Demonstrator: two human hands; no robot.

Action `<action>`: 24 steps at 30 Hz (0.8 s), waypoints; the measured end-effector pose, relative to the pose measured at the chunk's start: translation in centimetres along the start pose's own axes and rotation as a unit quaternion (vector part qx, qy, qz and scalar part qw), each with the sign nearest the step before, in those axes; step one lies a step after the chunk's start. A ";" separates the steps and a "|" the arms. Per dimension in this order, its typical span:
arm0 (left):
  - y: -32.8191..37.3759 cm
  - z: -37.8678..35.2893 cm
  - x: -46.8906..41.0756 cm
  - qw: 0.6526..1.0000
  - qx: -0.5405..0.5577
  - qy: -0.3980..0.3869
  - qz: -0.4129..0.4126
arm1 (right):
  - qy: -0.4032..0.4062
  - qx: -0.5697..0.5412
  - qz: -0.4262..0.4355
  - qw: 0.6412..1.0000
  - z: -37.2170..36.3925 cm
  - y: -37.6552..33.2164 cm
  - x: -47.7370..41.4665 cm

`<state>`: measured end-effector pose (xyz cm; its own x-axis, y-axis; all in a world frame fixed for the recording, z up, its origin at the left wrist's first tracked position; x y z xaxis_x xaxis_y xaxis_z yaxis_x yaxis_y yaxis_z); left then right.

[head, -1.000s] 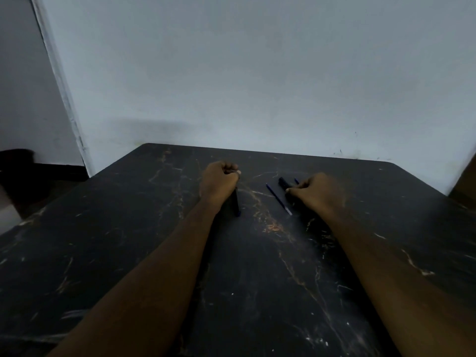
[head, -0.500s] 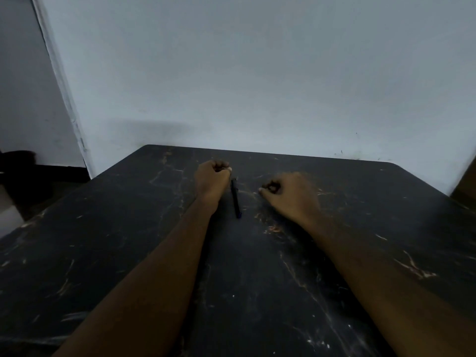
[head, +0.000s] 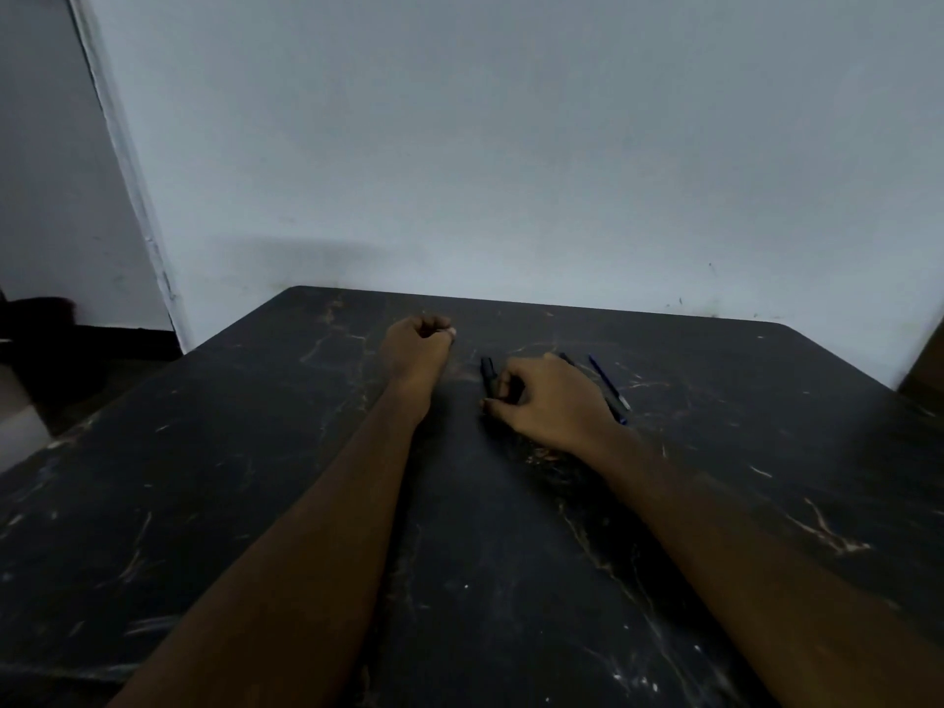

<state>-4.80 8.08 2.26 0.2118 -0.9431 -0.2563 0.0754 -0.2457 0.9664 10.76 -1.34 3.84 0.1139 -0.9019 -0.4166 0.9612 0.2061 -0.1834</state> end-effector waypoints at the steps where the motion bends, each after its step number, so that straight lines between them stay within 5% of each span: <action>1: 0.0 0.0 0.0 1.000 -0.006 -0.003 -0.001 | 0.001 0.014 -0.013 1.000 0.0 0.2 0.0; 9: -0.3 -1.1 0.1 0.997 -0.050 -0.054 -0.019 | -0.002 0.063 -0.086 0.994 -0.2 1.7 -0.3; 15: -0.1 -1.3 0.1 0.995 -0.074 -0.063 -0.025 | 0.070 -0.061 -0.100 0.991 0.7 3.0 -0.3; 24: 0.7 -1.3 0.8 0.975 0.186 -0.107 0.054 | 0.108 -0.069 -0.076 0.989 1.3 4.2 -0.5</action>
<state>-3.27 7.43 2.70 -0.0126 -0.9834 -0.1809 -0.3042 -0.1685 0.9376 15.08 -0.51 4.49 -0.1003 -0.8278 -0.5520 0.9182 0.1367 -0.3718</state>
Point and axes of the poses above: each hand's wrist, its own x-axis away from the middle knuckle, its own z-axis out of the back of the hand, y = z × x, the point moved 7 cm from there along -x, towards the middle knuckle, and after that the axes turned 7 degrees about x, right-handed, at the moved point
